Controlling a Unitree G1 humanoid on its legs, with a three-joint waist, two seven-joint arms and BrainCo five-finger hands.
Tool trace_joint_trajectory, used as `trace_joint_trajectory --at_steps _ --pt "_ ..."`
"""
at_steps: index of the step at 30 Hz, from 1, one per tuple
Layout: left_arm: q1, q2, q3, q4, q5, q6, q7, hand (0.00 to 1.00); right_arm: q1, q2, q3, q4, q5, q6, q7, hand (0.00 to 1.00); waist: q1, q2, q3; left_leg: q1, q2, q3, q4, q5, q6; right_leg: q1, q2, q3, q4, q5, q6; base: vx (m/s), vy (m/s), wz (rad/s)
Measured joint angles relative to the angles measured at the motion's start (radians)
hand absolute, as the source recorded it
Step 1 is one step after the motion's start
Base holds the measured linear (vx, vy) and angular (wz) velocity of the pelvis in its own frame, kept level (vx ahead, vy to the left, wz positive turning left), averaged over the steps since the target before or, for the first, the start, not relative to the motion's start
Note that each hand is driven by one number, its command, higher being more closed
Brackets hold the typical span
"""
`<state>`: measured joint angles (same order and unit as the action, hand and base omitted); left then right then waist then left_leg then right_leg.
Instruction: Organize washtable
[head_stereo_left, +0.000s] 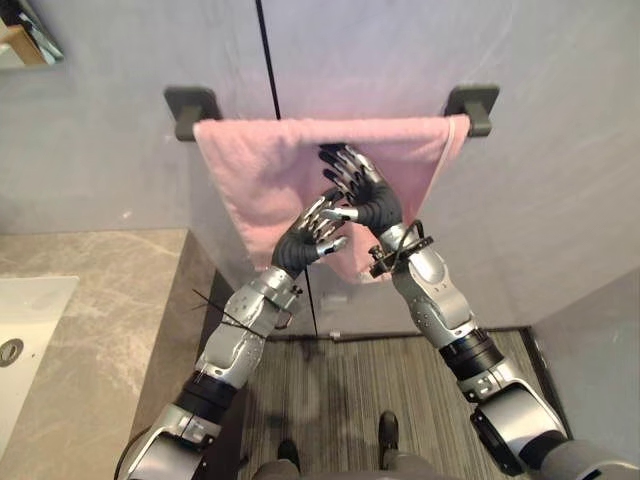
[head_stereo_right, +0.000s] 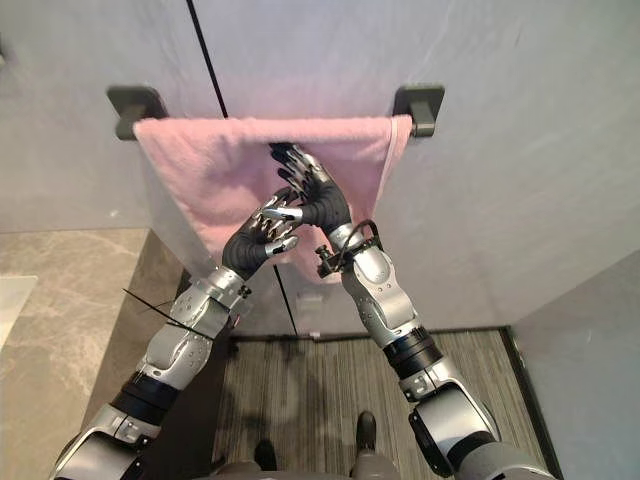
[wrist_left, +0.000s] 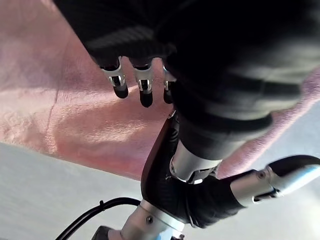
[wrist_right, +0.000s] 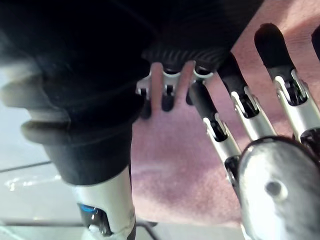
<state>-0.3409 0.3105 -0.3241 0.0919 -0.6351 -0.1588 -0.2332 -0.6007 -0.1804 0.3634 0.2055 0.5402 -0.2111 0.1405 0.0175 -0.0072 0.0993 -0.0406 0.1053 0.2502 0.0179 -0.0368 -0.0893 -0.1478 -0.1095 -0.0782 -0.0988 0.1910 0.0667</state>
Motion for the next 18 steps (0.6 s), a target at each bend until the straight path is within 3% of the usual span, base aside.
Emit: trace_joint_trajectory --at_steps 9,18 --pt "-0.169 0.035 -0.022 0.070 0.046 0.003 0.043 0.00 -0.158 -0.102 -0.007 0.085 0.011 0.002 -0.032 0.00 -0.002 0.009 0.061 -0.071 0.002 -0.003 0.019 0.011 0.001 -0.061 0.001 0.000 0.000 0.021 -0.006 -0.01 -0.004 0.00" --pt "-0.204 0.037 -0.015 0.110 0.120 0.002 0.074 0.00 -0.170 -0.102 -0.037 0.086 0.048 0.024 -0.037 0.00 -0.004 0.007 0.091 -0.112 0.001 -0.002 0.026 0.022 0.001 -0.098 -0.001 0.005 0.000 0.031 -0.006 -0.04 -0.006 0.01"
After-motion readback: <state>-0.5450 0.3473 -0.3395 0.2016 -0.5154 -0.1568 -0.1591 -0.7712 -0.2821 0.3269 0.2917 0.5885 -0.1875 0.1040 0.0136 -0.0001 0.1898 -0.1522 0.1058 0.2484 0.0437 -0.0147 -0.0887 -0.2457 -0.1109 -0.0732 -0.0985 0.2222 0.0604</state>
